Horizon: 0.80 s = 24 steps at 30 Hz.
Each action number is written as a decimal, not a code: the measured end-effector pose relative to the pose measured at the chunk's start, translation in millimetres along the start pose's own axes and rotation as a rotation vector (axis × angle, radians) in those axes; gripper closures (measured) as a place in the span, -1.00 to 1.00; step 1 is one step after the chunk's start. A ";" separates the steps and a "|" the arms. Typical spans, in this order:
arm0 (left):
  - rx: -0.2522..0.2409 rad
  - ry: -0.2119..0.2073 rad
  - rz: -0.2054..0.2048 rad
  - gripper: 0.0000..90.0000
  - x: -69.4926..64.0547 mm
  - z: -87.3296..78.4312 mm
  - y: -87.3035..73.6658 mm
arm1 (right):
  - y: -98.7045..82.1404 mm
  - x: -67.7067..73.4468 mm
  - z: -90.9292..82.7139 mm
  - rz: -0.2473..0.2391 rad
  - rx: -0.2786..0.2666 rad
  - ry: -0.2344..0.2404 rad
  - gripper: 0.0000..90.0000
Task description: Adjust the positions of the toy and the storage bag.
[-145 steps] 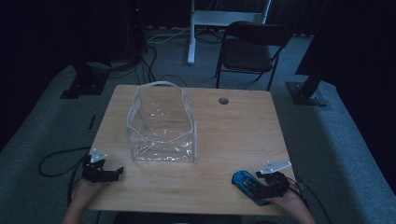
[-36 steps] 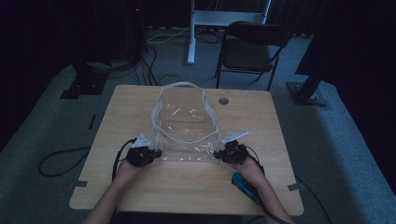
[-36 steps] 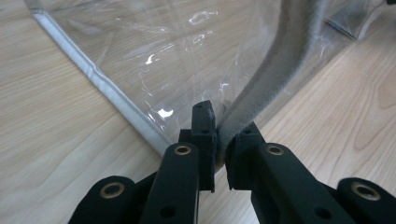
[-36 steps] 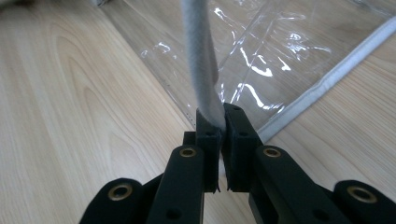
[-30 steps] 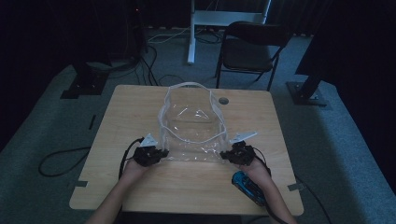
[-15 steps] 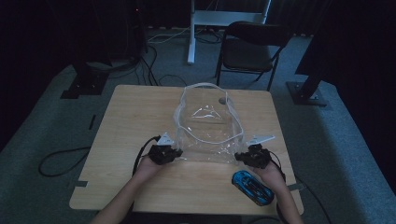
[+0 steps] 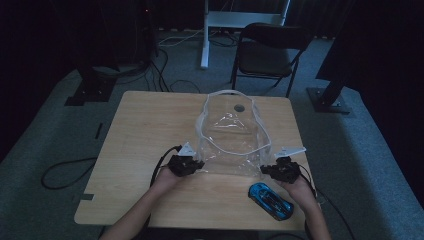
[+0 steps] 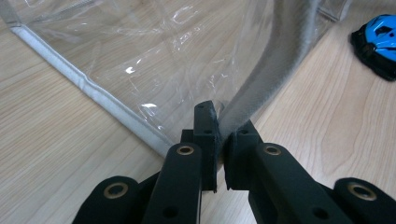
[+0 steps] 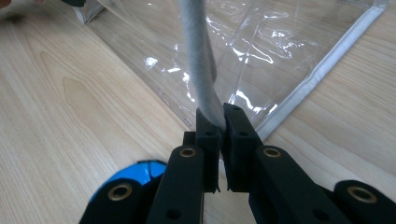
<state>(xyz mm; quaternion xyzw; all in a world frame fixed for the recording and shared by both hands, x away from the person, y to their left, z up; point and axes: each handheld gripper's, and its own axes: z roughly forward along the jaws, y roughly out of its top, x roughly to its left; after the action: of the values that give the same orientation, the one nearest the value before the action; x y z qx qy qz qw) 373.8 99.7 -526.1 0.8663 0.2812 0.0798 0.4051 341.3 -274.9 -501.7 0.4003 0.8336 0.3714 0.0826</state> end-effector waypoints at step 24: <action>0.004 -0.081 0.054 0.91 -23.1 28.1 20.1 | -30.4 -24.8 -29.5 0.085 -0.023 -0.046 0.90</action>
<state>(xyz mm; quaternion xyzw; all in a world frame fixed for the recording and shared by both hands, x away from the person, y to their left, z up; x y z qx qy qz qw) 373.4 58.2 -527.6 0.8769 0.2414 0.0550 0.4121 326.6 -321.6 -505.6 0.4427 0.8096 0.3747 0.0905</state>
